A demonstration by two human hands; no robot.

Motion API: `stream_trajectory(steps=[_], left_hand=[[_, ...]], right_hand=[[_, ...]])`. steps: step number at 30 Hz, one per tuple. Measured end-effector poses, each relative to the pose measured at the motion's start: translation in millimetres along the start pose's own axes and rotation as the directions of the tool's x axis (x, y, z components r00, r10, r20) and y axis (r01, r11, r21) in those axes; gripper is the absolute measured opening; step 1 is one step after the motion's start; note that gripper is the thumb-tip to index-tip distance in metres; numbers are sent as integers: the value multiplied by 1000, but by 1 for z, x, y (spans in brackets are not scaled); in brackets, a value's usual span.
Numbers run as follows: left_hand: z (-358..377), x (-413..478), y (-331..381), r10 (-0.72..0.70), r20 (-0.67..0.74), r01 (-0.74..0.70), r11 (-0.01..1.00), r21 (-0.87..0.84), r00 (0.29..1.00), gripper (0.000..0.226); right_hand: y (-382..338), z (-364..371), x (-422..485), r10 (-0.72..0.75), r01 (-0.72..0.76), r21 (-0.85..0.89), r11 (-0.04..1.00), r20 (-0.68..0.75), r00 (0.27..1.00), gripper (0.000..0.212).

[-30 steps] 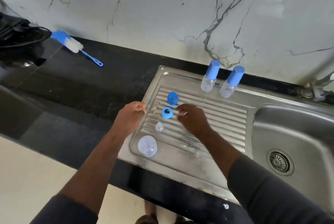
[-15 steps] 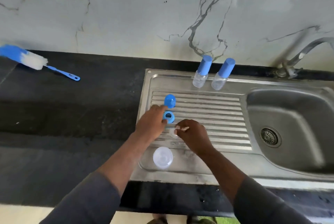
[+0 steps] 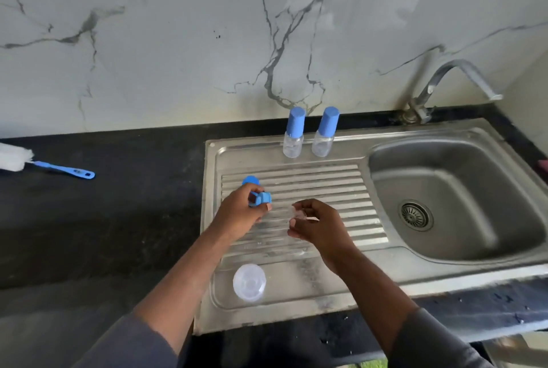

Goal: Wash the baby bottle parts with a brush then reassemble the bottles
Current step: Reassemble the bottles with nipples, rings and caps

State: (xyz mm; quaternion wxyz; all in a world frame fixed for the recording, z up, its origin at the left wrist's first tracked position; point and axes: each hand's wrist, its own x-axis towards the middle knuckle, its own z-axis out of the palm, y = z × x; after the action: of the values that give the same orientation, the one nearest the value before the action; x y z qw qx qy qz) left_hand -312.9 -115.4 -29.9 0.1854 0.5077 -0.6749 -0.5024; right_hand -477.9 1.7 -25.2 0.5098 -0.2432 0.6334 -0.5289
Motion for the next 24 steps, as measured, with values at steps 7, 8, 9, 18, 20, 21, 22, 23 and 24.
stream_trajectory(steps=[7, 8, 9, 18, 20, 21, 22, 23, 24], left_hand=[[0, -39, 46, -97, -10, 73, 808, -585, 995, 24], [1, -43, 49, -104, -22, 70, 798, -598, 994, 26], [1, -45, 52, -102, -39, 59, 798, -600, 994, 28], [-15, -66, 82, 100, -63, -118, 785, -608, 993, 32], [-19, -69, 87, 144, -71, -158, 788, -594, 987, 34], [-21, -70, 88, 150, -78, -167, 785, -597, 986, 35], [-23, -71, 88, 147, -84, -168, 779, -604, 986, 37], [-25, -72, 87, 140, -86, -163, 769, -617, 986, 39], [-27, -72, 86, 134, -81, -154, 760, -631, 988, 40]], right_hand=[[-44, 2, -6, 14, -29, 163, 986, 92, 996, 23], [-47, 3, -9, -17, 14, 52, 999, 62, 998, 22], [-51, 5, -11, -76, 77, -54, 996, 23, 997, 21], [-87, 19, -30, -475, 468, -283, 837, 47, 879, 27], [-96, 21, -34, -486, 492, -248, 834, 91, 869, 23], [-98, 22, -35, -488, 501, -239, 832, 115, 865, 21], [-99, 23, -37, -491, 510, -239, 826, 136, 860, 20], [-100, 24, -38, -491, 515, -239, 823, 156, 857, 20], [-100, 25, -39, -486, 514, -232, 826, 169, 857, 22]])
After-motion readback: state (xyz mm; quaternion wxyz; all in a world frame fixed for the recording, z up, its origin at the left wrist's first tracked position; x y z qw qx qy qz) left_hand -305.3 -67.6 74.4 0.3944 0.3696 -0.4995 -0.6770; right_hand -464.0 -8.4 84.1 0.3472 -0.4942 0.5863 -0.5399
